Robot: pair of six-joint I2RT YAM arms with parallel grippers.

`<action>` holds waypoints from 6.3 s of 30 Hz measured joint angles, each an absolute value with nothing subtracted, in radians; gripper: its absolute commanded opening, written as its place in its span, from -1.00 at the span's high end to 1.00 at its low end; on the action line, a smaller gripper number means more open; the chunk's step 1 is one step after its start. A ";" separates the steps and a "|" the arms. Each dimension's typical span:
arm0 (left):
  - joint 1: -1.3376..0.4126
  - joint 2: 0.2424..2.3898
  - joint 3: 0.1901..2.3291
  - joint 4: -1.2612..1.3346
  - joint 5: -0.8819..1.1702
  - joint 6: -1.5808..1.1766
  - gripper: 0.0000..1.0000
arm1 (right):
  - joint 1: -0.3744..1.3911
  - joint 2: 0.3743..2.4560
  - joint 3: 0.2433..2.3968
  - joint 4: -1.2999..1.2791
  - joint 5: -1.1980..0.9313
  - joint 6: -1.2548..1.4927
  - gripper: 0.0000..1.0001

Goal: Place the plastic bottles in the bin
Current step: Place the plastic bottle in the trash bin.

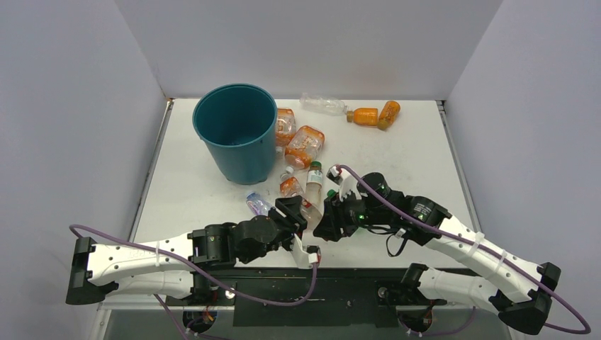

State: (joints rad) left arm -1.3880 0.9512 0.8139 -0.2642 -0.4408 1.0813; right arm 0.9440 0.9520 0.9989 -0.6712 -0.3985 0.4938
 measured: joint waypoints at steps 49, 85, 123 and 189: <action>-0.965 0.804 0.864 0.167 0.288 -0.444 1.00 | 0.984 0.586 0.543 0.286 -0.169 0.461 -0.92; -0.949 0.836 0.824 0.208 0.411 -0.541 -0.84 | 1.009 0.746 0.663 0.482 -0.280 0.507 0.89; -0.950 0.937 1.063 -0.003 0.257 -0.404 0.01 | 1.014 0.710 0.639 0.230 -0.215 0.407 0.89; -0.476 1.392 1.237 -0.019 -0.171 -0.045 -0.58 | 1.029 0.463 0.455 -0.109 0.416 0.533 -0.80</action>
